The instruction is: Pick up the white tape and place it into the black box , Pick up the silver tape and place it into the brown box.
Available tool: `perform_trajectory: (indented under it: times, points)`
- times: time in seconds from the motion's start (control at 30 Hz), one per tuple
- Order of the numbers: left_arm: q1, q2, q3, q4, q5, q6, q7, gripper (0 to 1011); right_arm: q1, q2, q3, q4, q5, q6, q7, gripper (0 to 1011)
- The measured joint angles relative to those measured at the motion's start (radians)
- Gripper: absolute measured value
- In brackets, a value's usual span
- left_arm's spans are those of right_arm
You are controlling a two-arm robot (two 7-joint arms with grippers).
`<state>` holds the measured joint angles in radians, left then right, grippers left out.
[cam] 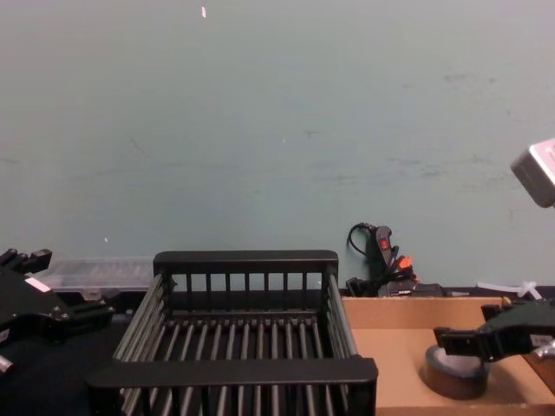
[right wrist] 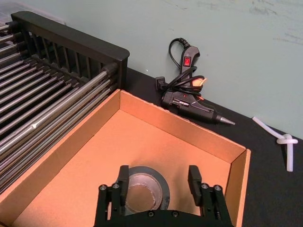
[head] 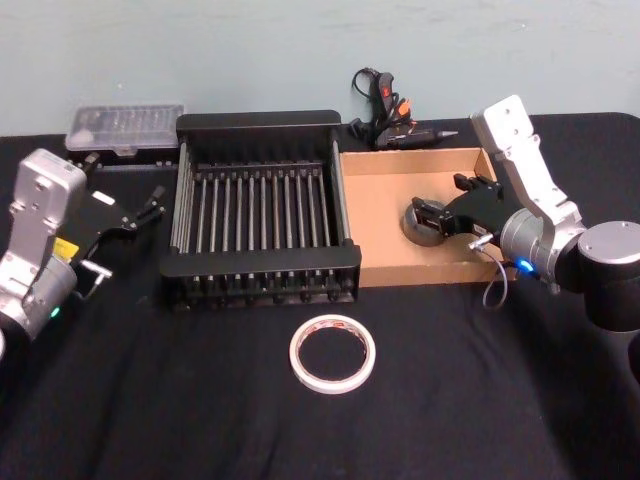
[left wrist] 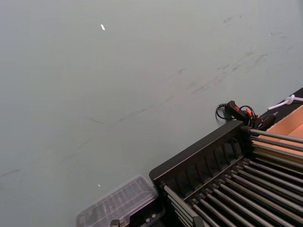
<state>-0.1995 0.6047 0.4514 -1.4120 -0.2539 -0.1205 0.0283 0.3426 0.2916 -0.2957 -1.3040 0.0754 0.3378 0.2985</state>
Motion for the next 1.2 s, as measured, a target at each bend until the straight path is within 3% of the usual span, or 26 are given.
perform_trajectory:
  times: [0.23, 0.5, 0.8, 1.2]
  points:
    - [0.000, 0.000, 0.000, 0.000, 0.000, 0.000, 0.000, 1001, 0.000, 0.000, 0.000, 0.000, 0.000, 0.000, 0.000, 981]
    - [0.000, 0.000, 0.000, 0.000, 0.000, 0.000, 0.000, 1002, -0.013, 0.002, 0.020, -0.030, 0.022, 0.004, 0.018, 1002]
    - [0.000, 0.000, 0.000, 0.000, 0.000, 0.000, 0.000, 1002, -0.077, 0.039, 0.045, -0.160, 0.070, 0.033, 0.052, 1002]
    - [0.000, 0.000, 0.000, 0.000, 0.000, 0.000, 0.000, 1002, -0.221, 0.142, 0.064, -0.380, 0.144, 0.103, 0.109, 1002]
